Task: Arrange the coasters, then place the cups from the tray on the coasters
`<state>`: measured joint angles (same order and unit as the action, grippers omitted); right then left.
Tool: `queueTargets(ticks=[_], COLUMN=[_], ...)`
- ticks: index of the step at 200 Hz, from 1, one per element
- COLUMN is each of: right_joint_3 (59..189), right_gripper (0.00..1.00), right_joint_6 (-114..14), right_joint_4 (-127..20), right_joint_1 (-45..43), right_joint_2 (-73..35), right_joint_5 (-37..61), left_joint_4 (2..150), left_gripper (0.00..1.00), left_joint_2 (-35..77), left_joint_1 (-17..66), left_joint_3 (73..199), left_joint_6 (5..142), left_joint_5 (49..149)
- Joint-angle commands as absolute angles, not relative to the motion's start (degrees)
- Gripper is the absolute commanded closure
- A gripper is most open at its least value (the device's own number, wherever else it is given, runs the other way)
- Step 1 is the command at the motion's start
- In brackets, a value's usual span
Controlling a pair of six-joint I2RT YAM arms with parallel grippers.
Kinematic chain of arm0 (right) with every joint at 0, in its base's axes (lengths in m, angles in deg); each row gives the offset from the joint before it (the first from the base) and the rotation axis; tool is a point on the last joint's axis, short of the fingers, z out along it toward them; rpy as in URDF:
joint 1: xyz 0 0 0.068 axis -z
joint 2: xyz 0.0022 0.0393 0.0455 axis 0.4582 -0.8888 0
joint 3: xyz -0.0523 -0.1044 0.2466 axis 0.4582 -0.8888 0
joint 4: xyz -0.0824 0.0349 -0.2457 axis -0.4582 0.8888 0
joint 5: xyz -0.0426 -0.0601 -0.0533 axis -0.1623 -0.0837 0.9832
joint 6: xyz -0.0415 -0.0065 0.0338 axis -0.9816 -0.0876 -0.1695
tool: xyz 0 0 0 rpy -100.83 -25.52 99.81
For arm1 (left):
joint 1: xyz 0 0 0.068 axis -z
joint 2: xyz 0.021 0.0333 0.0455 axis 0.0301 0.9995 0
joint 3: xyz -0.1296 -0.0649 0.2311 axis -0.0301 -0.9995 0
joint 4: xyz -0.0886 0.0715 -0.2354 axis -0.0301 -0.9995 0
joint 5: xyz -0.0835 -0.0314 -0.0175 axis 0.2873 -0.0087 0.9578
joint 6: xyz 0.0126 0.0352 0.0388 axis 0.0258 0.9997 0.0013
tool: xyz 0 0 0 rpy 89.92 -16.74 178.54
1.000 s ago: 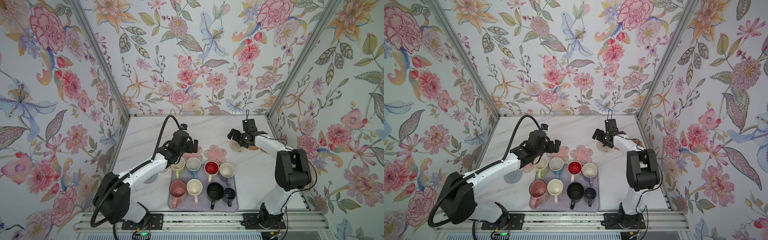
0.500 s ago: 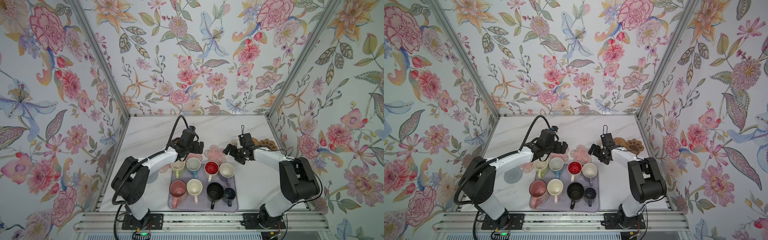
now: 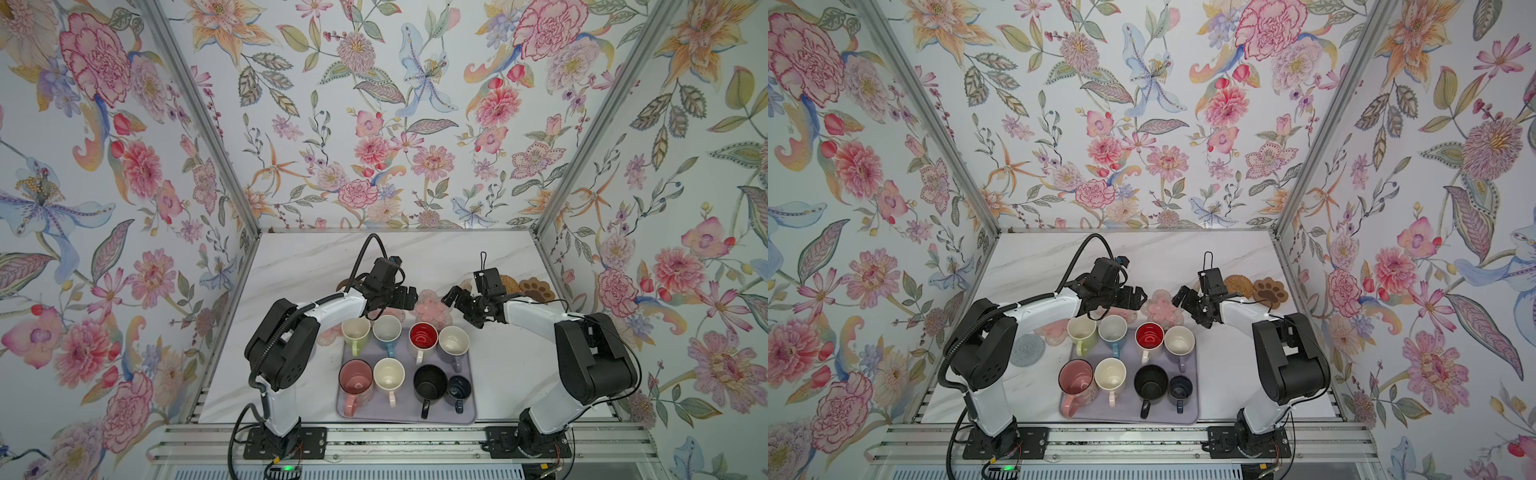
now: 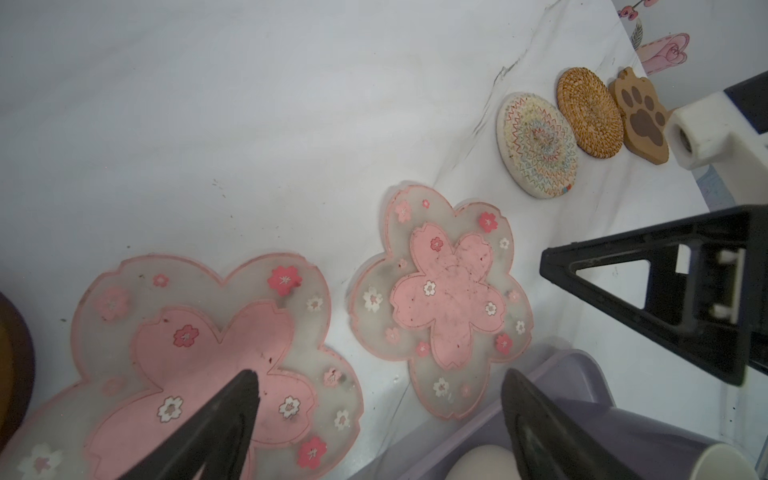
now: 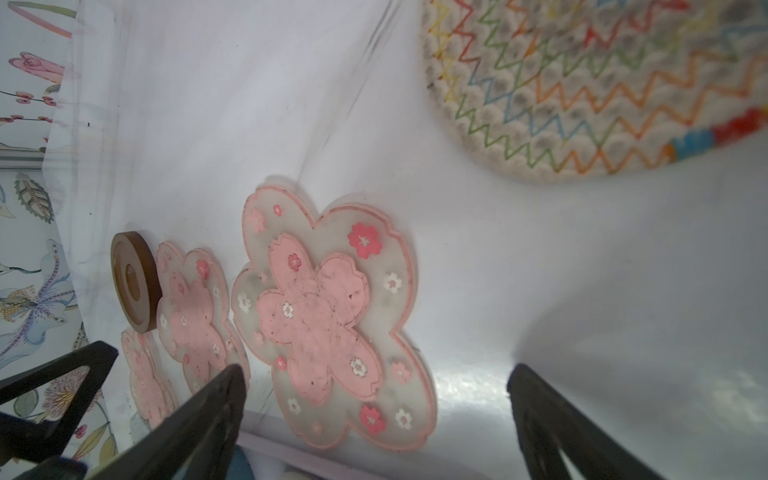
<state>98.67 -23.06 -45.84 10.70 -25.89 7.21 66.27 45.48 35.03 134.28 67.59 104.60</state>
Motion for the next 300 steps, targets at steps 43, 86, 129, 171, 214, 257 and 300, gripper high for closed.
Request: queueTargets(ticks=[43, 86, 129, 171, 214, 257, 300], right_joint_3=[99.5, 101.7, 105.7, 108.4, 107.6, 104.6, 102.1], right_gripper=[0.01, 0.01, 0.01, 0.01, 0.01, 0.01, 0.01], right_joint_6=[-19.3, -17.4, -18.0, -19.3, -20.4, -21.3, -20.8], right_joint_4=[-49.2, -51.6, -51.9, -50.8, -49.0, -47.7, -48.5], right_joint_1=[9.1, 8.7, 8.6, 8.9, 9.7, 9.7, 9.8], right_joint_2=[-30.2, -33.1, -36.0, -37.2, -35.3, -32.4, -31.5], right_joint_5=[6.7, 6.0, 5.6, 5.1, 5.6, 5.8, 5.6], left_joint_4=[73.5, 75.1, 76.3, 76.3, 76.3, 72.2, 71.1], left_gripper=[0.07, 0.07, 0.07, 0.07, 0.07, 0.07, 0.07], left_joint_2=[46.7, 48.3, 50.0, 51.4, 53.9, 55.9, 58.3], left_joint_1=[32.5, 32.2, 32.1, 32.2, 32.3, 33.2, 33.5], left_joint_3=[132.4, 132.5, 132.8, 133.9, 135.8, 139.3, 141.6], left_joint_6=[62.6, 61.3, 60.1, 59.3, 58.2, 59.5, 59.1], left_joint_5=[110.6, 112.0, 113.2, 113.9, 115.6, 114.3, 115.2])
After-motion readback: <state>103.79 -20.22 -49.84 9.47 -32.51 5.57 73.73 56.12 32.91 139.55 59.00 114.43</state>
